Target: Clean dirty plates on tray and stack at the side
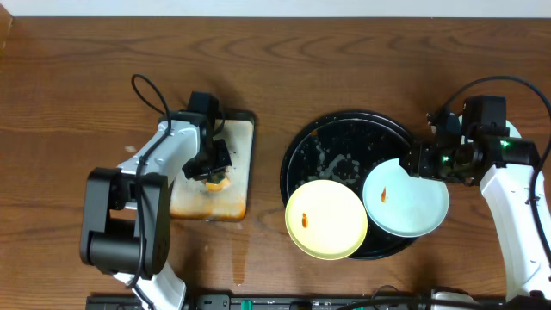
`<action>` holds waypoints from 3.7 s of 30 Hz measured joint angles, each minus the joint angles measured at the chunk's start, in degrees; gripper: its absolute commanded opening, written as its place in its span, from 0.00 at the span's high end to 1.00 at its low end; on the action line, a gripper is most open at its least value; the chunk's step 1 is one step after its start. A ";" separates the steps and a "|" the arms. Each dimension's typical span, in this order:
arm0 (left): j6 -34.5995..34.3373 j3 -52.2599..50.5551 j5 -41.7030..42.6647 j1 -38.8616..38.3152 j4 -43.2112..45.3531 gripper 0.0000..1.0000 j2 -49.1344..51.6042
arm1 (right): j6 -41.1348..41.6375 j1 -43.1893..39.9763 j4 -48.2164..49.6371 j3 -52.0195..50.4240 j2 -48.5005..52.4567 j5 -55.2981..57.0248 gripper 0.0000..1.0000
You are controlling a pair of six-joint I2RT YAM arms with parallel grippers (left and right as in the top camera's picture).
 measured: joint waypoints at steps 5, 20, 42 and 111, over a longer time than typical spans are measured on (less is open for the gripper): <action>1.33 -0.52 0.02 0.00 0.04 0.93 -0.70 | 0.02 0.00 0.00 0.00 0.00 0.68 0.52; 4.57 3.74 -0.48 0.00 -3.39 0.54 -8.74 | 4.17 0.00 -2.16 0.00 0.00 8.31 0.40; 4.74 -1.62 0.94 -0.04 3.04 0.83 -2.78 | 17.27 -7.56 -0.22 -15.61 0.00 23.50 0.82; 4.55 -2.51 -0.50 0.00 10.27 0.89 -2.47 | -0.48 5.03 37.73 -17.14 9.68 15.63 0.66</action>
